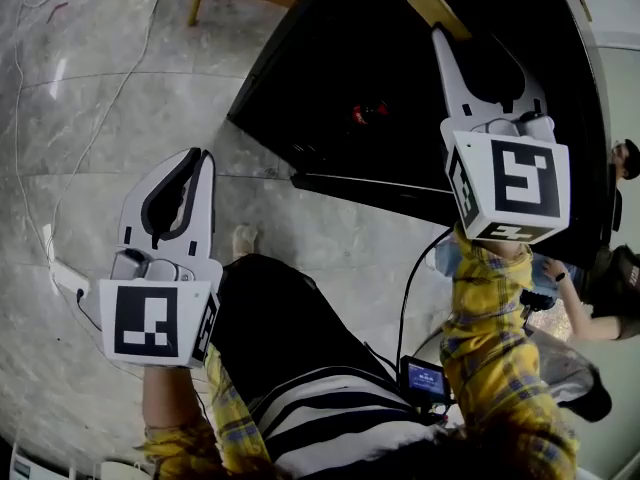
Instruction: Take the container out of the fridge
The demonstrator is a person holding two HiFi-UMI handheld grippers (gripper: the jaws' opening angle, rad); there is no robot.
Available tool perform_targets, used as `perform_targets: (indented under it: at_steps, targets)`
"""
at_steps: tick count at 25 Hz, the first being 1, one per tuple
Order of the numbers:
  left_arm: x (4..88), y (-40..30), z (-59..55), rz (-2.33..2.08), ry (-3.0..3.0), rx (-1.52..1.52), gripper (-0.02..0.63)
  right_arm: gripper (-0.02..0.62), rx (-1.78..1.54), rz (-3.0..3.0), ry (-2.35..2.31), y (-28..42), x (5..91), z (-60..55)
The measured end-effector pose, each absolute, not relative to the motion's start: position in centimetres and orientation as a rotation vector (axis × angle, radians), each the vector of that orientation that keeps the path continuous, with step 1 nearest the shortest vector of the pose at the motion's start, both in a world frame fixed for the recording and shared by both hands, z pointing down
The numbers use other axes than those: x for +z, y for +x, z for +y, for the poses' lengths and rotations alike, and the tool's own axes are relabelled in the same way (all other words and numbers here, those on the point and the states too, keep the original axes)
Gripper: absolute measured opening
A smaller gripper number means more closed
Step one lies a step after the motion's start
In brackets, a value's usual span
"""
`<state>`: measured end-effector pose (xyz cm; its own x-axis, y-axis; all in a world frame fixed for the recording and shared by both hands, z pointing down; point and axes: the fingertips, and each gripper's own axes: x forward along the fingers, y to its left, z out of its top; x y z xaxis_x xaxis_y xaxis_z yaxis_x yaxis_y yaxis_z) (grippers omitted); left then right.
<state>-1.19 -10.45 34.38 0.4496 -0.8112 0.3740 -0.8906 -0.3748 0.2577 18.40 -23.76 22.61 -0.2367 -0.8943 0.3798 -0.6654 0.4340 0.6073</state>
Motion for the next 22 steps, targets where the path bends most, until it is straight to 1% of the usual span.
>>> perform_targets:
  at_steps: [5,10,14,17,20,22]
  targets:
    - [35.2,-0.2,-11.6,-1.405,2.292,0.234,0.037,0.142,-0.431,-1.957,1.331,19.0,22.7,-24.8]
    - [35.1,1.2,-13.3,-1.348,2.309,0.118,0.037,0.150,-0.469,-1.913,1.282,19.1,23.0,-25.7]
    - [36.5,2.1,-13.4,-1.317,2.267,0.173,0.037,0.149,-0.478,-1.859,1.237,19.6,24.0,-25.8]
    - [36.3,2.6,-14.3,-1.324,2.302,0.123,0.037,0.147,-0.472,-1.846,1.213,20.0,24.4,-25.8]
    - [36.8,2.4,-14.5,-1.328,2.303,0.156,0.037,0.131,-0.469,-1.846,1.191,19.9,24.5,-25.7]
    - [36.8,2.3,-14.5,-1.330,2.302,0.156,0.037,0.095,-0.471,-1.844,1.184,19.8,24.5,-25.8]
